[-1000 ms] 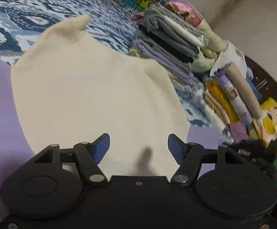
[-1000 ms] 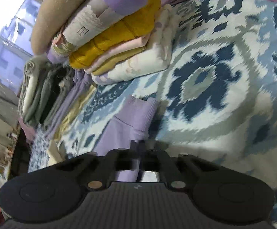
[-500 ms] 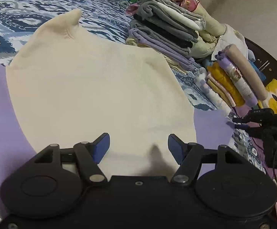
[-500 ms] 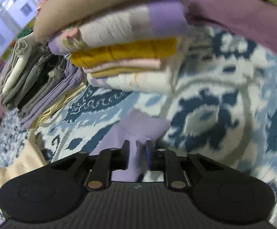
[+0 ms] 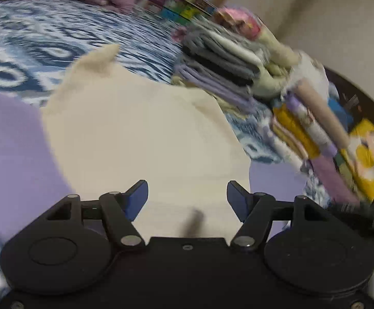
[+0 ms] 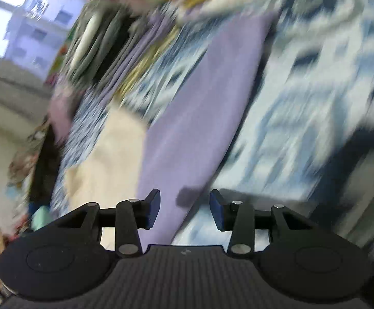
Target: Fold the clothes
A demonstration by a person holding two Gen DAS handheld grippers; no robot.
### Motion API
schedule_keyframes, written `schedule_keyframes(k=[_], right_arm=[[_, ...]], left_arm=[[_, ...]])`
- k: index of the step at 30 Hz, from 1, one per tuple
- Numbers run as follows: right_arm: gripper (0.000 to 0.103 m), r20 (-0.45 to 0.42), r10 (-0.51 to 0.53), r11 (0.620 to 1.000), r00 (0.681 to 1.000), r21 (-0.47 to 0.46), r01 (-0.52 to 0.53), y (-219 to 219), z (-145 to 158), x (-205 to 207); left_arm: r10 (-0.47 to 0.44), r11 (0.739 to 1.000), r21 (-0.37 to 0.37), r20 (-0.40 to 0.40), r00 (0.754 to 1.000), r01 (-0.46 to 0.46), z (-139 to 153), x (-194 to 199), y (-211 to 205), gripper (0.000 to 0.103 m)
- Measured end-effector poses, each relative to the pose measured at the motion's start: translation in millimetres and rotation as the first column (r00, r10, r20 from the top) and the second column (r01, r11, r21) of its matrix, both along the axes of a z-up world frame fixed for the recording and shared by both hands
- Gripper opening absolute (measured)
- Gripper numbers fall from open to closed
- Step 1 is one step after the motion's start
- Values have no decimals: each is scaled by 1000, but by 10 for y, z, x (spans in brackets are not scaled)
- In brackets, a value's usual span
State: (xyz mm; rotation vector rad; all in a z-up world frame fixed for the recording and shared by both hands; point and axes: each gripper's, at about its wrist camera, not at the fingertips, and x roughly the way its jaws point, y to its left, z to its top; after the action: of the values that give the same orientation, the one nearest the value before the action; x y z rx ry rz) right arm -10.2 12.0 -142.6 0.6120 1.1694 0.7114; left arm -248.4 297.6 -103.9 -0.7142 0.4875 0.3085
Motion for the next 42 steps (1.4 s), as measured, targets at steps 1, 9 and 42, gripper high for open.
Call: schedule_keyframes(k=[1,9,42], right_arm=[[44,-10,20,1000,1000,12,-20,56,-39,-98],[43,-85,24,983,996,185,-8,180,-321,-644],[15,-33,-57,989,998,136,61,-53,-246,-933]], left_arm=[[18,999,-27,1,1000,-18,-18,-65,-11,67],[158,957,-244,-11,987,-156,-166,-584,-100,67],[257,966,17,-139,956,-257,47,-677,-482,6]])
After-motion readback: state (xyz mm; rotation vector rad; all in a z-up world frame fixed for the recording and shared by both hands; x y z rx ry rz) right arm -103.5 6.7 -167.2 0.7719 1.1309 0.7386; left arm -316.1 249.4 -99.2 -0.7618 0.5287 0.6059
